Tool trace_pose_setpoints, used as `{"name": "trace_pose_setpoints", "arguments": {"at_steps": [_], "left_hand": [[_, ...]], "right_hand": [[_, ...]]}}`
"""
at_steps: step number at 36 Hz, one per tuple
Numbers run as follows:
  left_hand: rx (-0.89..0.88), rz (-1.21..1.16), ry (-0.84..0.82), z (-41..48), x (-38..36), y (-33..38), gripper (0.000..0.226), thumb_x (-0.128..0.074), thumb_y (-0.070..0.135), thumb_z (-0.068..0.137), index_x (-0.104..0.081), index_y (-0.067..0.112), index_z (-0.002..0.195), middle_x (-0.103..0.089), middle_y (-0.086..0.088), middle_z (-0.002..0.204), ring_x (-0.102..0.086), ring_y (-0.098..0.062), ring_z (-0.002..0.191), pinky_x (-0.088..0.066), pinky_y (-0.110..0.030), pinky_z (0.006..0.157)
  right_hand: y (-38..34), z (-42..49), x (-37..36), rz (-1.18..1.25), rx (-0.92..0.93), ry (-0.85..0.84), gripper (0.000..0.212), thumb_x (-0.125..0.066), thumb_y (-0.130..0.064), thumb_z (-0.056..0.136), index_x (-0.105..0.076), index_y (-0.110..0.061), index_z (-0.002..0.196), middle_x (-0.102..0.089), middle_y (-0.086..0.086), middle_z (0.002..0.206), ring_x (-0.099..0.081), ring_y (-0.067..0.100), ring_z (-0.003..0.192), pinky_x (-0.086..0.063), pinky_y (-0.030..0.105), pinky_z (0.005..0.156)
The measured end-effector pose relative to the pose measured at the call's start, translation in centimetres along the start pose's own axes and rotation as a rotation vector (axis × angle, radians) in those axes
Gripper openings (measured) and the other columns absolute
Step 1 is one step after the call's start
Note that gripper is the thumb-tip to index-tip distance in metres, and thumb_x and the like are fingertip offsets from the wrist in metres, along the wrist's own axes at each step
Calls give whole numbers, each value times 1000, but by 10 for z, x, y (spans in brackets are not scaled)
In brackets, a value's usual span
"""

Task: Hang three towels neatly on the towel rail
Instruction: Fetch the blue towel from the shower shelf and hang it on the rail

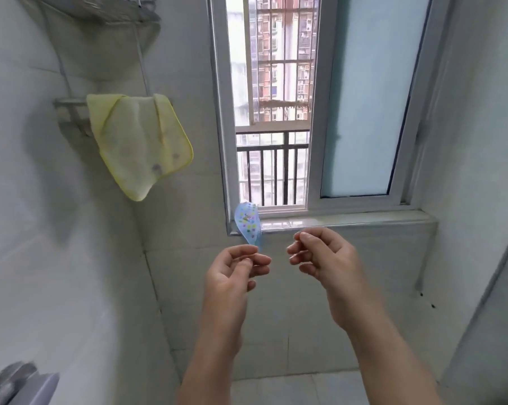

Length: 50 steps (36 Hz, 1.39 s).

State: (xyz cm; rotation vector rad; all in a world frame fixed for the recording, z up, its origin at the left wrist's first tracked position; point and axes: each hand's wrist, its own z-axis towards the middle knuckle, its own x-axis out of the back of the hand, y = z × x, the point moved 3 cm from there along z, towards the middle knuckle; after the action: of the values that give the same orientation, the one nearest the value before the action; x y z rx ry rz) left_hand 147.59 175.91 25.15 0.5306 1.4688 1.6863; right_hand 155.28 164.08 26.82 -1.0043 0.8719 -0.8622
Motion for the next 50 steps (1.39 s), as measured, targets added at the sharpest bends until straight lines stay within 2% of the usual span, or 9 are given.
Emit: {"name": "trace_pose_setpoints", "arguments": {"at_steps": [7, 14, 18, 20, 30, 37, 42, 45, 50], "left_hand": [[45, 14, 51, 72, -9, -34, 23, -43, 0, 90, -58, 16, 84, -71, 8, 65, -63, 0, 59, -40, -24, 61], [86, 25, 34, 160, -16, -78, 21, -43, 0, 90, -58, 15, 86, -71, 9, 64, -63, 0, 58, -41, -21, 60], [77, 16, 8, 228, -17, -99, 22, -44, 0, 89, -58, 17, 84, -71, 7, 64, -63, -1, 58, -42, -15, 55], [76, 29, -11, 264, -15, -109, 22, -44, 0, 88, -58, 17, 83, -72, 7, 66, -63, -3, 59, -42, -17, 56], [119, 43, -16, 407, -10, -159, 22, -41, -3, 88, -57, 13, 85, -68, -2, 76, -62, 1, 56, -41, -7, 46], [123, 134, 19, 446, -5, -194, 25, -41, -6, 87, -57, 13, 84, -67, -4, 80, -62, 3, 57, -42, -6, 50], [86, 223, 122, 458, 3, -217, 29, -42, -8, 85, -57, 16, 79, -66, -2, 75, -62, 0, 59, -47, -10, 59], [96, 268, 179, 459, 6, -231, 29, -43, -6, 85, -57, 19, 79, -66, -1, 76, -63, -5, 64, -48, -12, 62], [109, 312, 273, 463, 3, -238, 31, -42, -4, 85, -56, 22, 76, -69, 5, 72, -67, -12, 72, -50, -19, 68]], "right_hand": [[41, 75, 3, -4, -58, -17, 15, -54, -13, 87, -61, -15, 74, -67, -4, 58, -58, 7, 52, -42, 21, 57], [93, 155, -3, -5, -90, -4, 13, -55, -13, 88, -60, -16, 76, -68, -5, 58, -58, 6, 52, -43, 14, 52], [119, 216, -15, -13, -87, 6, 15, -54, -12, 88, -60, -16, 74, -67, -5, 57, -58, 6, 50, -43, 13, 49], [130, 247, -24, -14, -76, 17, 17, -54, -12, 87, -60, -17, 72, -68, -5, 57, -59, 6, 50, -43, 12, 48], [188, 379, -66, -99, -147, -35, 13, -54, -11, 88, -60, -14, 77, -65, -3, 61, -59, 5, 50, -44, 12, 48], [231, 427, -77, -163, -213, -98, 12, -53, -9, 89, -58, -11, 78, -63, 4, 65, -57, 2, 47, -44, 11, 47], [265, 451, -81, -231, -279, -173, 14, -51, -8, 90, -58, -13, 78, -62, 4, 67, -56, 10, 53, -43, 12, 48], [284, 461, -88, -333, -311, -283, 12, -48, -7, 90, -60, -12, 90, -61, 2, 69, -54, 7, 53, -41, 14, 50], [305, 476, -98, -559, -326, -442, 29, -43, -5, 87, -58, -15, 110, -60, 2, 72, -57, 12, 64, -42, 18, 51]]}}
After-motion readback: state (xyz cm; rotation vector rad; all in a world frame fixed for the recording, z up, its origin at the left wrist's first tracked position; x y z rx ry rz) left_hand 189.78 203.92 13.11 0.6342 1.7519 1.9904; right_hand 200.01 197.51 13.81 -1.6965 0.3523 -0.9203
